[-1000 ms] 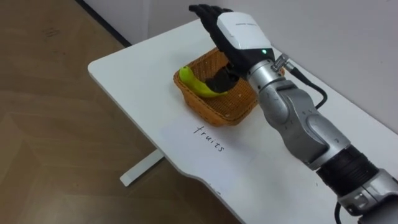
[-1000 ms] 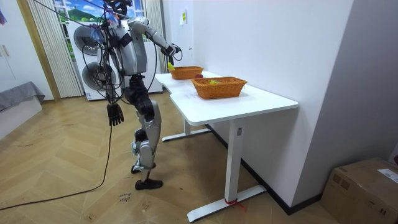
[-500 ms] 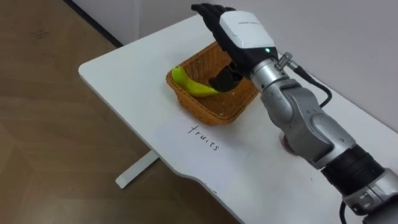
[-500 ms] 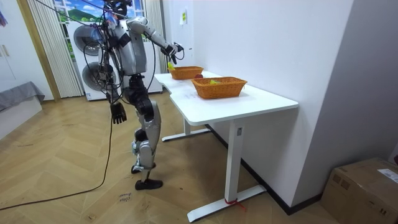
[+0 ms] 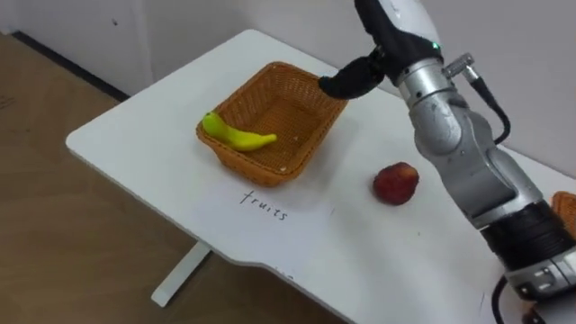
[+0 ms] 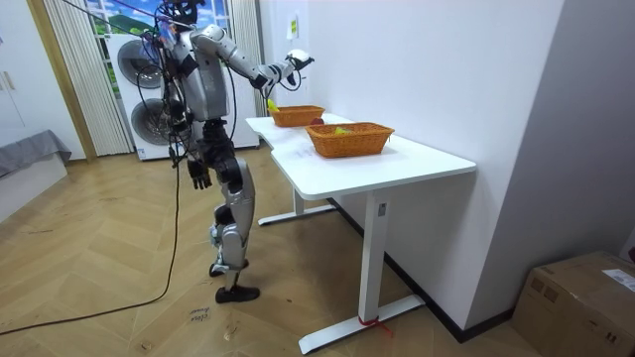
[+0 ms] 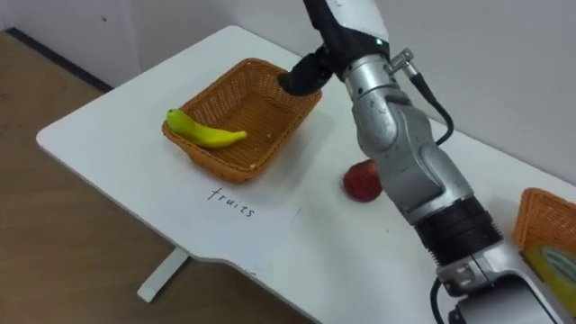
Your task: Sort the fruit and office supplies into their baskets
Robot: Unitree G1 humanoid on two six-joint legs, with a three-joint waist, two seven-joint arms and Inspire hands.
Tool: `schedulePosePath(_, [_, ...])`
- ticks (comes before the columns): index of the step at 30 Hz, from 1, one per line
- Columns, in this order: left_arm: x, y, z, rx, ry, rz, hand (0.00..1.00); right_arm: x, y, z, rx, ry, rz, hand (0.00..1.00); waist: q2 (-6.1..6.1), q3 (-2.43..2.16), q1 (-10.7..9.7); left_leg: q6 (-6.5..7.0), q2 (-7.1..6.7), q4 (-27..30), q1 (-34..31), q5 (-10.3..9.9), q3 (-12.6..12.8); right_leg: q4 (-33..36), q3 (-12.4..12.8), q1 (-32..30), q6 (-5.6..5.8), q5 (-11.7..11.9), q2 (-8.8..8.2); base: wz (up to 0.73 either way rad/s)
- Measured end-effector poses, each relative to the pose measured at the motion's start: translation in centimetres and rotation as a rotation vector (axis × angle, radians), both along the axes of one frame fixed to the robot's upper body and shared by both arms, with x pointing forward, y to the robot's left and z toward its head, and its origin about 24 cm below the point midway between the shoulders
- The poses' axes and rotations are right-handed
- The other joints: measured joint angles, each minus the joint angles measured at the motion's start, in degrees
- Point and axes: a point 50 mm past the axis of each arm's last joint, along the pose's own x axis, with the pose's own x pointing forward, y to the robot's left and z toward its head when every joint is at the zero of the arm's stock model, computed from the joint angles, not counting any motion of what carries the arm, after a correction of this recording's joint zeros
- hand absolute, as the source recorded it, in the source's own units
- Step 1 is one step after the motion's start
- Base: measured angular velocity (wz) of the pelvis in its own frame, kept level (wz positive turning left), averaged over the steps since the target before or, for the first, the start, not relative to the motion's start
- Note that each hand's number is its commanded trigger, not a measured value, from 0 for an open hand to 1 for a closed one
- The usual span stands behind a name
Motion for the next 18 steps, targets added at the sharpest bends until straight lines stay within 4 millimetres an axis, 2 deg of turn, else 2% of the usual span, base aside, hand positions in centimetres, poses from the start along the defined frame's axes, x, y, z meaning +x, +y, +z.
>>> schedulePosePath(2, [0.5,-0.2,0.0,-0.004,-0.005,-0.021,0.0,0.1,-0.6,0.3,0.116,0.027,0.0,0.0,0.06,0.04,-1.05,0.21,0.02,0.0,0.1,0.04,0.64,0.02,0.28,-0.04,0.0,0.01,-0.05,-0.07])
schedulePosePath(6, [0.7,-0.3,-0.1,-0.006,-0.006,-0.025,0.0,0.3,-1.5,0.7,0.221,0.042,-0.009,0.0,0.37,0.03,-1.77,0.4,0.06,0.12,0.23,-0.11,1.04,0.09,1.67,-0.24,-0.02,0.04,0.15,-0.1])
schedulePosePath(9, [-0.2,-0.6,-0.2,-0.017,0.019,-0.02,0.0,0.3,-2.4,1.2,0.289,0.029,-0.033,0.0,1.33,-0.18,-2.35,0.59,0.03,0.1,0.2,-0.28,1.52,-0.01,2.14,-0.37,0.05,0.08,0.14,-0.05])
schedulePosePath(11, [-1.1,-0.8,-0.2,-0.034,0.045,-0.014,0.0,0.2,-2.8,1.7,0.35,0.018,-0.036,0.0,2.56,-0.66,-3.47,0.71,-0.01,0.05,0.21,-0.35,1.43,-0.13,2.15,-0.34,0.16,0.14,0.07,0.02])
schedulePosePath(14, [-1.4,-0.8,-0.3,-0.039,0.062,-0.018,0.0,0.2,-3.2,1.9,0.441,0.023,-0.033,0.0,3.84,-0.84,-4.64,0.71,-0.02,0.05,0.22,-0.33,1.32,-0.15,2.17,-0.25,0.17,0.15,0.11,0.03])
schedulePosePath(18, [-1.2,-1.2,-0.4,-0.049,0.06,-0.03,0.0,0.4,-4.1,1.2,0.545,0.062,-0.059,0.0,5.18,-0.3,-5.06,0.68,0.06,-0.01,0.88,-0.32,1.54,-0.21,2.62,0.39,0.17,0.14,0.23,-0.01])
